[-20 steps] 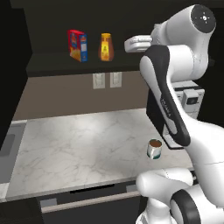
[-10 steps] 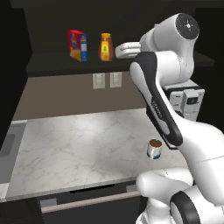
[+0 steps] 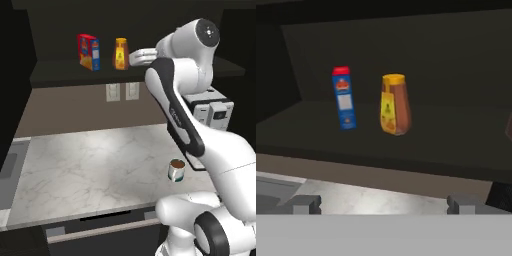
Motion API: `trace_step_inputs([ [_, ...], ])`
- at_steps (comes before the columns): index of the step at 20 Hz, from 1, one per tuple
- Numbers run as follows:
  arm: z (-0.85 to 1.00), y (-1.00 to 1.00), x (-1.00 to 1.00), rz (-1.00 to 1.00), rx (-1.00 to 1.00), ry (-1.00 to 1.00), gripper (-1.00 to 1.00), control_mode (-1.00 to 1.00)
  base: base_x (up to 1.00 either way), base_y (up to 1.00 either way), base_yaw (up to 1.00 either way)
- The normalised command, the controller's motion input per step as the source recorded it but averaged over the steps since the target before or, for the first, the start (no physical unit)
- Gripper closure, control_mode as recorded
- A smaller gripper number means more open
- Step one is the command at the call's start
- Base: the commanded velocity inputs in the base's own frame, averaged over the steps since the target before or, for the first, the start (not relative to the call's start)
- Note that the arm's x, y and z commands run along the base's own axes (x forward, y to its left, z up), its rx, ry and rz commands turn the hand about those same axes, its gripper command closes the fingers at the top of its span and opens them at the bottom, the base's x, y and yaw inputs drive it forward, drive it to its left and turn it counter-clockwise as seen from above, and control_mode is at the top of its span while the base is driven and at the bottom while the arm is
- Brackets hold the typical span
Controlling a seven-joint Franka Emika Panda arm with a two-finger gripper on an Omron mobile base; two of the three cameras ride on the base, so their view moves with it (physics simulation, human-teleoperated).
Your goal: Pick the cinnamon and honey bottle from the cabinet and place them next to the mug.
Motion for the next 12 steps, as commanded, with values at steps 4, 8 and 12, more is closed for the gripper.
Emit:
trace_step_inputs([
  [4, 0.0, 0.0, 0.41, 0.07, 0.0, 0.02, -1.0, -1.0, 0.0, 0.0, 0.0],
  [8, 0.0, -0.02, 0.56, 0.06, 0.0, 0.09, -1.0, -1.0, 0.0, 0.0, 0.0],
  [12, 0.0, 0.0, 0.47, 0.04, 0.0, 0.1, -1.0, -1.0, 0.0, 0.0, 0.0],
])
